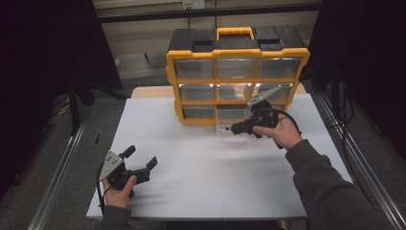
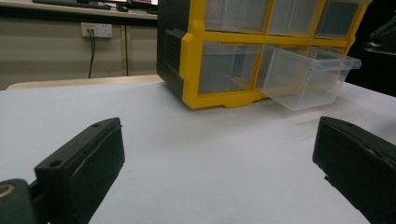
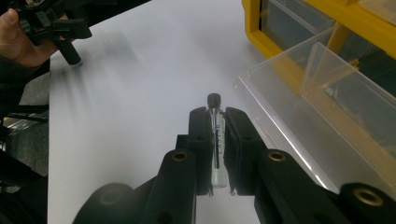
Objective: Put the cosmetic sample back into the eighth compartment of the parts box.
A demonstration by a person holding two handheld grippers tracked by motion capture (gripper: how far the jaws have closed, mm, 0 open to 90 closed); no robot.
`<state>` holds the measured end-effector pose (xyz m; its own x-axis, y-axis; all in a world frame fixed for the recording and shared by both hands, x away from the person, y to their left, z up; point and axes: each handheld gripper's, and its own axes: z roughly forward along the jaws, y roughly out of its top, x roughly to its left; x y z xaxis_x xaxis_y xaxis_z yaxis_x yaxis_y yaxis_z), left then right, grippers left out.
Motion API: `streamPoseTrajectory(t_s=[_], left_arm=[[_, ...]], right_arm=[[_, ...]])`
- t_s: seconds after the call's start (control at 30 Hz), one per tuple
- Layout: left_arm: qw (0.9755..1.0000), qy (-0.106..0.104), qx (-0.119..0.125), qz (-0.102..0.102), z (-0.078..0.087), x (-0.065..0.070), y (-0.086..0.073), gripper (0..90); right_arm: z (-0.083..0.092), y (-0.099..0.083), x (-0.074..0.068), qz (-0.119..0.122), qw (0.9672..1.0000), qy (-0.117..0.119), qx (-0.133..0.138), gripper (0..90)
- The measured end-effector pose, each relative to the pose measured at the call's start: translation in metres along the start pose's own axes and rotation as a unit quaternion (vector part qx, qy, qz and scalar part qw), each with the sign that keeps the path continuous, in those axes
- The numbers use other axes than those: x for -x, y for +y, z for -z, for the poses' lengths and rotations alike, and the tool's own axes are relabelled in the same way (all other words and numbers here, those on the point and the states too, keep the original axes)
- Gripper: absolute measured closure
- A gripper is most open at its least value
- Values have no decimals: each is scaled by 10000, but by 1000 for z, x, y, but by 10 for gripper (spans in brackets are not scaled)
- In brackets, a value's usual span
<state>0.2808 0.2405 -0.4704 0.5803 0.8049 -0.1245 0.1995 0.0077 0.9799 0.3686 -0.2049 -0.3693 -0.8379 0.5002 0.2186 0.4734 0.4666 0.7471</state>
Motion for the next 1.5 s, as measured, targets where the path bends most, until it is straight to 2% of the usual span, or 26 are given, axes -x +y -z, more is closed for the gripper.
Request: streamPoseTrajectory(t_s=[0.2, 0.23, 0.27, 0.3, 0.47, 0.6, 0.63, 0.67, 0.7, 0.87, 0.93, 1.03, 1.13, 1.17, 1.2, 1.23, 1.5], left_arm=[[9999, 7, -86, -98, 1, -1, 0, 22], [10000, 24, -5, 2, 0, 0, 0, 22], [10000, 26, -8, -1, 0, 0, 0, 22], [9999, 15, -92, -107, 1, -1, 0, 22], [9999, -47, -80, -72, 0, -1, 0, 22], [9999, 18, -87, -105, 1, -1, 0, 22], [10000, -3, -12, -6, 0, 0, 0, 22], [10000, 0, -13, -9, 0, 0, 0, 22], [9999, 19, -88, -105, 1, -1, 0, 22], [10000, 32, -39, -34, 0, 0, 0, 23], [9999, 32, -78, -87, 1, -1, 0, 23], [10000, 27, -36, -34, 0, 0, 0, 23], [10000, 32, -38, -31, 0, 0, 0, 23], [9999, 24, -77, -85, 1, -1, 0, 23], [10000, 28, -35, -31, 0, 0, 0, 23], [9999, 26, -84, -83, 1, -1, 0, 23], [9999, -15, -79, -65, 0, -1, 0, 23]], right_arm=[[1, 2, 2, -1, 10000, -16, -9, 815], [1, 2, 3, -5, 10000, -14, 2, 815], [2, 3, 3, 2, 10000, -32, -4, 815], [2, 3, 3, 11, 10000, -47, 12, 815], [2, 6, 5, 18, 10000, -59, 17, 815], [2, 10, 5, 29, 10000, -92, 23, 815], [2, 10, 5, 24, 9999, -102, 27, 815], [3, 11, 6, 47, 9999, -90, 25, 815], [3, 11, 6, 49, 9999, -96, 15, 815], [2, 13, 7, 66, 9999, -132, -34, 815], [1, 14, 7, 85, 9998, -146, -47, 815], [1, 16, 8, 121, 9998, -165, -55, 814], [1, 17, 9, 104, 9998, -173, -39, 814], [2, 17, 10, 112, 9998, -183, -46, 814], [2, 18, 10, 106, 9998, -191, -36, 814], [2, 18, 11, 103, 9997, -199, -24, 814], [3, 21, 14, 110, 9996, -274, -35, 814]])
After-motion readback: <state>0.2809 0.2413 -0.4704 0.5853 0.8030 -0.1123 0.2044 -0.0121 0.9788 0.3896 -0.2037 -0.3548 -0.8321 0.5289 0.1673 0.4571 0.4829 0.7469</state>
